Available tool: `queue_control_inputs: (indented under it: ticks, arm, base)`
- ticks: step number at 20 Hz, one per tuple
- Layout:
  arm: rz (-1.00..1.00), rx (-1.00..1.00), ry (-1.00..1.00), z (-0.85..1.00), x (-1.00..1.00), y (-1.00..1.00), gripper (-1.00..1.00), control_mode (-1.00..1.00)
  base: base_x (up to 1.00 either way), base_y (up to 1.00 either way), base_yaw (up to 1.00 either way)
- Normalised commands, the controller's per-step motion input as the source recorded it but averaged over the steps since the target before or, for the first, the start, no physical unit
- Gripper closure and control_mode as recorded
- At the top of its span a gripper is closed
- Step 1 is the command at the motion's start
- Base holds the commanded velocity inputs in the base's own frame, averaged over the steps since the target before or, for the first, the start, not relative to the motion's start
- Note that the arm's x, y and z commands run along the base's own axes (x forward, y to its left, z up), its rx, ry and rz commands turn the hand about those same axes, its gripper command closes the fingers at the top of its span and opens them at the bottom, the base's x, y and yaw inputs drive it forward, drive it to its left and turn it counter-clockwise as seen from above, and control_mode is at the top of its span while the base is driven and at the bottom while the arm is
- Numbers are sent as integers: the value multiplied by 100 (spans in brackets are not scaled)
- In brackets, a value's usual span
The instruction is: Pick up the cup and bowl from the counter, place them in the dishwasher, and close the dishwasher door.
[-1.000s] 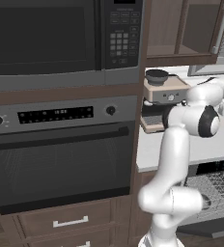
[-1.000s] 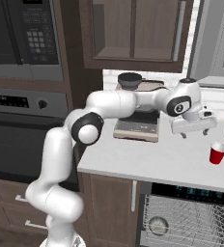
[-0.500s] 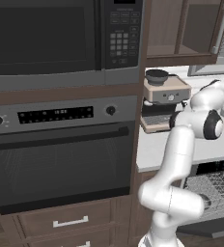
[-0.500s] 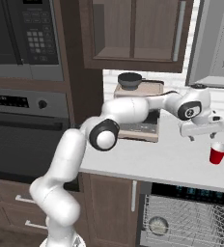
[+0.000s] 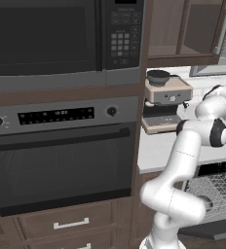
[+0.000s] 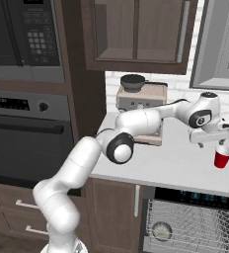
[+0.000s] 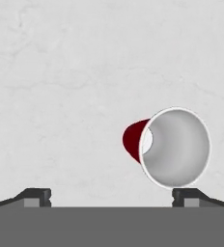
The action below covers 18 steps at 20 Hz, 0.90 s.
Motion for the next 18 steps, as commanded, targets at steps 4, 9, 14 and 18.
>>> queue_control_inputs:
  ticks: [4,9,14,18]
  arm:
    - [0,-2,0,-62,8,-17,-100,-100]
    - [0,-5,-1,-56,9,-7,-100,-100]
    - [1,-2,0,-4,29,0,-100,-100]
    - [0,0,0,0,5,-8,-100,-100]
  base:
    - [0,0,0]
    - [0,0,0]
    - [0,0,0]
    - [0,0,0]
